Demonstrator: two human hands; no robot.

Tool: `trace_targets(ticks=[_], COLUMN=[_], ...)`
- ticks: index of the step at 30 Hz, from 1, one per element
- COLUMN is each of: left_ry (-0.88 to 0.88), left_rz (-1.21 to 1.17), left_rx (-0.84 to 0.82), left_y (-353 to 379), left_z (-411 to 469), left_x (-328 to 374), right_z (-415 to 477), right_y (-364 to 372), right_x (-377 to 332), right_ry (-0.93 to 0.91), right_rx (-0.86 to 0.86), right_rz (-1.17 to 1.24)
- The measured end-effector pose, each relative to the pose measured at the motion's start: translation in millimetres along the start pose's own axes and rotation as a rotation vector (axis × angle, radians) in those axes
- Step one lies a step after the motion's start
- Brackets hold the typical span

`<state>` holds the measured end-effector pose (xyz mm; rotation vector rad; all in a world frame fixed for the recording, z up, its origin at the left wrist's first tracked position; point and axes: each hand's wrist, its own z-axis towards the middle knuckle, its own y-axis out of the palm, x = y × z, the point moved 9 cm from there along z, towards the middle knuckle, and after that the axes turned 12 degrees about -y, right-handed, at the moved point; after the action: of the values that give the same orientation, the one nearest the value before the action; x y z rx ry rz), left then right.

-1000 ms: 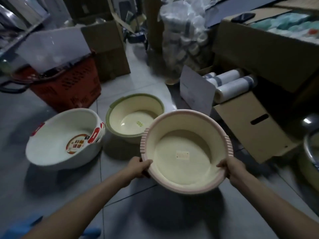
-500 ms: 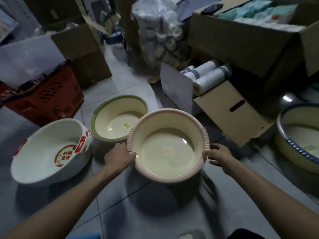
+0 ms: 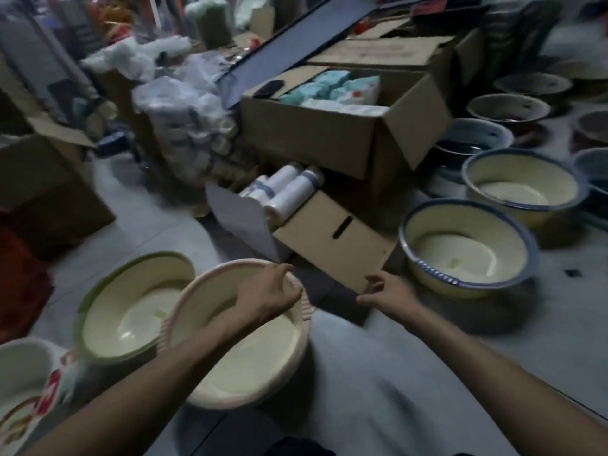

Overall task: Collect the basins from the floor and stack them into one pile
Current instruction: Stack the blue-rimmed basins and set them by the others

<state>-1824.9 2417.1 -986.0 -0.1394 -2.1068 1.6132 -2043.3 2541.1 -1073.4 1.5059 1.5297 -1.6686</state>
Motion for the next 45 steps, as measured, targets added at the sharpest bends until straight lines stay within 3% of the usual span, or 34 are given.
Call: trace_targets(ticks=[5,13,23,32,38,45], left_ry=[0.254,0.548,0.628,0.567,0.502,0.414], left_rz=[0.075,0.047,-0.198,-0.255,-0.233,0.001], left_rx=[-0.118,-0.213,-0.282,-0.285,-0.232,-0.091], left_y=[52,115,128,115,157,202], left_z=[34,59,80,131,153,179], left_x=[125,289,393,420,426,417], right_z=[-30,-93,-116,-50,4,88], right_y=[-90,-214,-359,-404,-395,-396], right_x=[37,97,71,42,111,192], right_ry=[-0.003,0.188,0.414,0.417,0.395,0.273], right_rx=[0.171,0.393,0.622,0.564,0.399,0.174], right_rz=[-0.079,-0.246,-0.423,-0.52,-0.521,-0.686])
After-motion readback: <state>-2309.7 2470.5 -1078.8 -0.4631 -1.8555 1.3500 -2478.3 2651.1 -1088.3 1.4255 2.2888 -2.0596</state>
